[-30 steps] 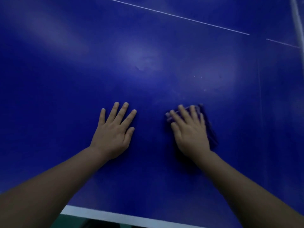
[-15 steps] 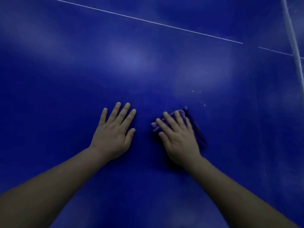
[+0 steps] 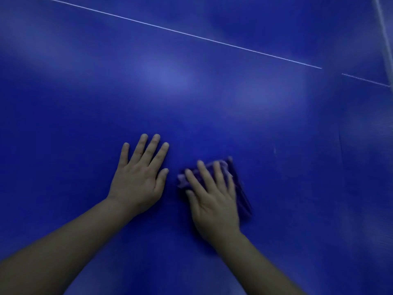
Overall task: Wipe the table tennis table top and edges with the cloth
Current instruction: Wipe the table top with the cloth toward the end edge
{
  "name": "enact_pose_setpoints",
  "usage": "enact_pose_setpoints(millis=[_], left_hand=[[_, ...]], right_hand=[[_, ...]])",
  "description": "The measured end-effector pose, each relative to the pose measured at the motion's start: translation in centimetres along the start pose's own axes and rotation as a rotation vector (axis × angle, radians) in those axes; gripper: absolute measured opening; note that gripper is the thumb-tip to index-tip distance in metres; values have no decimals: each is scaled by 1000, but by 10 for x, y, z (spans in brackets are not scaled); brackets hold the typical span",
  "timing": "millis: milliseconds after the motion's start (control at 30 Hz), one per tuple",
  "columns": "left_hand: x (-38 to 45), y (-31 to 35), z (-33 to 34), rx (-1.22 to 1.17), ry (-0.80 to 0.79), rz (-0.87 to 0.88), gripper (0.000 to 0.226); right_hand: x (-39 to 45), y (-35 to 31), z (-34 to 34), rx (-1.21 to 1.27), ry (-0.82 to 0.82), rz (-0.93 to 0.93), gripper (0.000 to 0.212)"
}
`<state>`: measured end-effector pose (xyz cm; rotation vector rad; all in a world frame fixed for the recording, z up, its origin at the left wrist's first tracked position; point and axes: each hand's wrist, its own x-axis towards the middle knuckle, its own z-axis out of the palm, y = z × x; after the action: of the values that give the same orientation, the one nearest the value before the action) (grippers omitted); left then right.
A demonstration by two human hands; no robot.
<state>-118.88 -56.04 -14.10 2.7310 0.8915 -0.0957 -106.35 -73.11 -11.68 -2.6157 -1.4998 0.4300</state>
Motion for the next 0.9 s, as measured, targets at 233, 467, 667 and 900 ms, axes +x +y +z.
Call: enact_pose_setpoints(millis=[233, 467, 667, 900], left_hand=[[31, 30, -1, 21, -29, -38, 63], [74, 62, -1, 45, -18, -41, 65], [80, 66, 0, 37, -9, -70, 64], [93, 71, -2, 46, -7, -109, 62]], right_hand=[[73, 116, -35, -2, 139, 364, 53], [142, 86, -37, -47, 128, 132, 52], [69, 145, -41, -73, 39, -112, 50], [238, 129, -71, 68, 103, 298, 51]])
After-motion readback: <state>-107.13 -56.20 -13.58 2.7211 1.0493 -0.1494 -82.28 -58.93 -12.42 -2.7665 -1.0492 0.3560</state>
